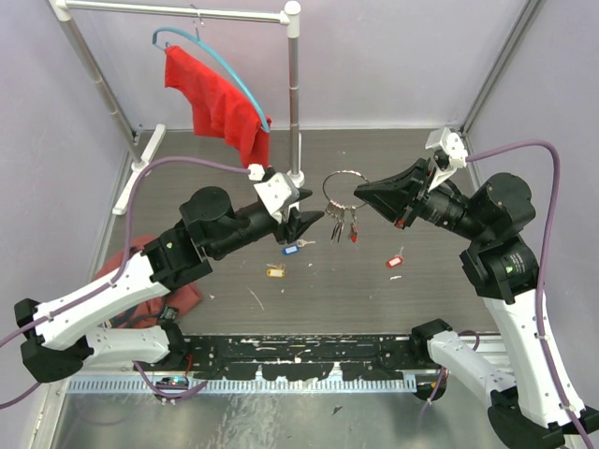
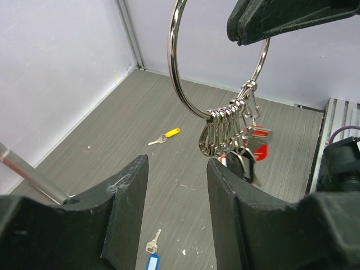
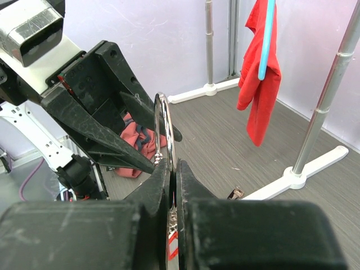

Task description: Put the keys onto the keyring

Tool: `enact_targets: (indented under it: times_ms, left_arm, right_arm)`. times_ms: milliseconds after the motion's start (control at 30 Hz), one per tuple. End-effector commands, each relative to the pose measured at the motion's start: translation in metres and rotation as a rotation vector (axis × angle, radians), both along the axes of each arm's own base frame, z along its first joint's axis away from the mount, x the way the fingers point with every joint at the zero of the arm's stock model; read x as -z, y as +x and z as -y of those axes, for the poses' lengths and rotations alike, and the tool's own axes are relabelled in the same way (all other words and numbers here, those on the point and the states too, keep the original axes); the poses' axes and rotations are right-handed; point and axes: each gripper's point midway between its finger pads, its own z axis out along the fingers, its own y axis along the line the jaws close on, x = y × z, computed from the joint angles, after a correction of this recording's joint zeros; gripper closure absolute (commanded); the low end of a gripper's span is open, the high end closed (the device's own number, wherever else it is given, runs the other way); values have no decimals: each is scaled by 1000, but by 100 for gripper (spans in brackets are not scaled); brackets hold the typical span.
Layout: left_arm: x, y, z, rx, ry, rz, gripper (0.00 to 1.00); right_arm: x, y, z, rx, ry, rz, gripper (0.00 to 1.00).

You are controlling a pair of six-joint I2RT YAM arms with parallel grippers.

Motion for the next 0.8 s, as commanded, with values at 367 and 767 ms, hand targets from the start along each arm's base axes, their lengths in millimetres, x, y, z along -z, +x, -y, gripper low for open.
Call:
enact_targets:
  times_ms: [367,767]
  left_arm:
    - [-20,0,9,20,-52,44,46]
    - [-20,1,12,19,-59,42,46]
  right_arm:
    - [-25,-6,3,6,42,68,99]
    - [-24,-6,2,0,46,62,99]
